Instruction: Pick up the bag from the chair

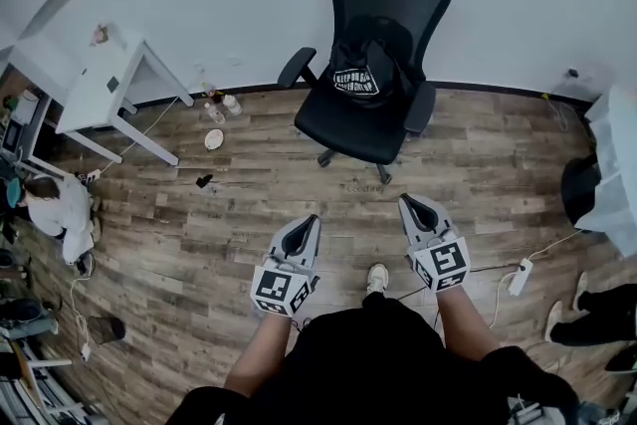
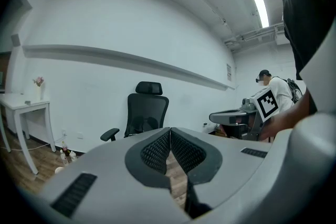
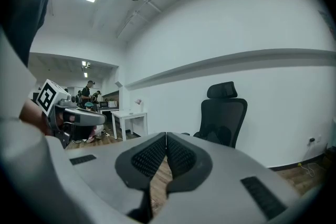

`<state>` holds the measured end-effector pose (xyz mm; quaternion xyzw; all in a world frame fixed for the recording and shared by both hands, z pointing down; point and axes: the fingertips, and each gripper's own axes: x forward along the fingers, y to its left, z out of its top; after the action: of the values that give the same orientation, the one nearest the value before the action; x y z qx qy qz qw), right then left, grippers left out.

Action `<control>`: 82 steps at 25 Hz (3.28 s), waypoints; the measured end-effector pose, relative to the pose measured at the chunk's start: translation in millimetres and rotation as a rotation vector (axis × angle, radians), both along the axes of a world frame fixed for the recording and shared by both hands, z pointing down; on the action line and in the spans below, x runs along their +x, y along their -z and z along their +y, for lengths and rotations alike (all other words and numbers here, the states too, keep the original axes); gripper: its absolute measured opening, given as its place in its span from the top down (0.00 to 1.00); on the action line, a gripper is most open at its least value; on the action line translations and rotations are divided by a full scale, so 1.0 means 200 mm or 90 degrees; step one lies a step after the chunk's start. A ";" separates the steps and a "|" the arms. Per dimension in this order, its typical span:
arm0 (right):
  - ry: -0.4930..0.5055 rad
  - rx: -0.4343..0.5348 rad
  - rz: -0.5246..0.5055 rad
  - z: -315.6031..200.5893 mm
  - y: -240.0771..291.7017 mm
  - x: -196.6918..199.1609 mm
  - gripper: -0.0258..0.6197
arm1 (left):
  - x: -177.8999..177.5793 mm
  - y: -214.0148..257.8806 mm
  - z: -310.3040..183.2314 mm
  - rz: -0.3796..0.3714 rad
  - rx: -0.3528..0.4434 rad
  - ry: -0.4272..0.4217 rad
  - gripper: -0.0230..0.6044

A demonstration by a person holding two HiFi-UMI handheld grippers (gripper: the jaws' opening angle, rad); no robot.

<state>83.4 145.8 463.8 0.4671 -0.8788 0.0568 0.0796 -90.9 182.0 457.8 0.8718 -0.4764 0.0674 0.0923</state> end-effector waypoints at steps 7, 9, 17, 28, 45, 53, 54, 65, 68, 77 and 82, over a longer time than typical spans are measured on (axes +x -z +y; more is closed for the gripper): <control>0.035 0.000 0.006 -0.21 -0.01 0.06 0.93 | 0.06 0.06 -0.22 0.003 0.009 0.009 0.93; 0.047 0.000 0.010 -0.25 0.00 0.04 0.93 | 0.07 0.08 -0.29 0.011 0.016 0.007 0.93; 0.048 -0.009 0.026 -0.46 -0.03 -0.08 0.93 | -0.04 0.07 -0.55 0.029 0.017 0.003 0.93; 0.008 -0.011 0.038 -0.95 0.01 -0.40 0.93 | -0.25 0.14 -1.04 0.043 0.026 -0.074 0.93; 0.009 -0.077 0.064 -1.22 -0.08 -0.63 0.93 | -0.35 0.04 -1.37 0.122 -0.028 -0.131 0.93; -0.006 -0.079 0.038 -1.43 -0.13 -0.57 0.93 | -0.33 -0.01 -1.60 0.099 -0.033 -0.115 0.93; -0.008 -0.080 0.033 -1.48 -0.14 -0.55 0.93 | -0.31 -0.01 -1.64 0.097 -0.033 -0.114 0.93; 0.015 -0.105 -0.009 -2.04 -0.23 -0.39 0.93 | -0.10 -0.08 -2.21 0.058 -0.042 -0.099 0.93; 0.031 -0.129 -0.015 -2.13 -0.28 -0.33 0.93 | -0.03 -0.13 -2.31 0.049 -0.056 -0.095 0.93; 0.059 -0.163 -0.024 -2.33 -0.42 -0.22 0.93 | 0.07 -0.26 -2.51 0.006 -0.086 -0.086 0.93; 0.027 -0.186 -0.005 -2.43 -0.54 -0.18 0.93 | 0.08 -0.37 -2.62 -0.004 -0.106 -0.086 0.93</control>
<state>46.6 -340.4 571.1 0.4319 -0.8711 0.1843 0.1442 -74.2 -342.3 532.4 0.8910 -0.4094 0.1154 0.1586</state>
